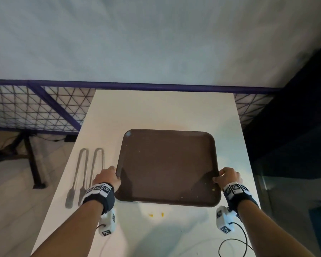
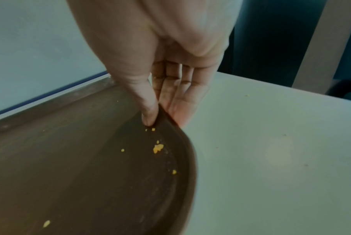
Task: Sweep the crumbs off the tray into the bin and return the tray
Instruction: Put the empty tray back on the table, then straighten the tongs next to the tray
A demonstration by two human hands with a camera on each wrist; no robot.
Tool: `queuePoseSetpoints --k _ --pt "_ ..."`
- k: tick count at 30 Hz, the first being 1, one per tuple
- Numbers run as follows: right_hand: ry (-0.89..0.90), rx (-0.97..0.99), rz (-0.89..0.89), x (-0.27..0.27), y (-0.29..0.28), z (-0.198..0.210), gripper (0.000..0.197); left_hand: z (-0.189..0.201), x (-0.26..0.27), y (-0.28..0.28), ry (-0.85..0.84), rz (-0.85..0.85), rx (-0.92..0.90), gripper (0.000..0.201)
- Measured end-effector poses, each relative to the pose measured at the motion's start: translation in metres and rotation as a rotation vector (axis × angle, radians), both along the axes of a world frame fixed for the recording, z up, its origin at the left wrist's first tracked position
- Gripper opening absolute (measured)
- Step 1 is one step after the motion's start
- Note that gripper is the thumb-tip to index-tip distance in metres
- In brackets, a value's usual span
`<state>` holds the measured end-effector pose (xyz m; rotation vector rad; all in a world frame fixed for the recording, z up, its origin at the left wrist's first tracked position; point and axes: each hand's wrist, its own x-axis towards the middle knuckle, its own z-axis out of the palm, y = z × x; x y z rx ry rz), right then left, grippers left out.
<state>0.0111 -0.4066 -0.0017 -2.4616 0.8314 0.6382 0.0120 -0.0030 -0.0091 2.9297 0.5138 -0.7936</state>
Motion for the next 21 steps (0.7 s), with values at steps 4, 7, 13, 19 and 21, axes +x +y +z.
queuePoseSetpoints --k 4,7,13,19,21 --pt "0.013 -0.014 -0.005 0.004 0.002 -0.005 0.013 -0.009 0.001 0.002 0.001 0.019 -0.002 0.02" --pt "0.001 -0.016 -0.026 0.005 0.003 -0.009 0.013 -0.011 -0.002 0.001 -0.011 0.022 -0.021 0.021" --pt "0.012 -0.041 -0.019 0.007 0.013 -0.006 0.024 -0.006 -0.005 0.006 -0.069 0.049 -0.083 0.025" --pt "-0.211 -0.058 0.033 -0.005 0.068 0.022 0.04 0.02 -0.023 0.032 -0.276 0.096 -0.237 0.026" --pt "-0.263 0.013 0.107 -0.008 0.11 0.036 0.035 0.029 -0.034 0.05 -0.364 0.142 -0.266 0.023"
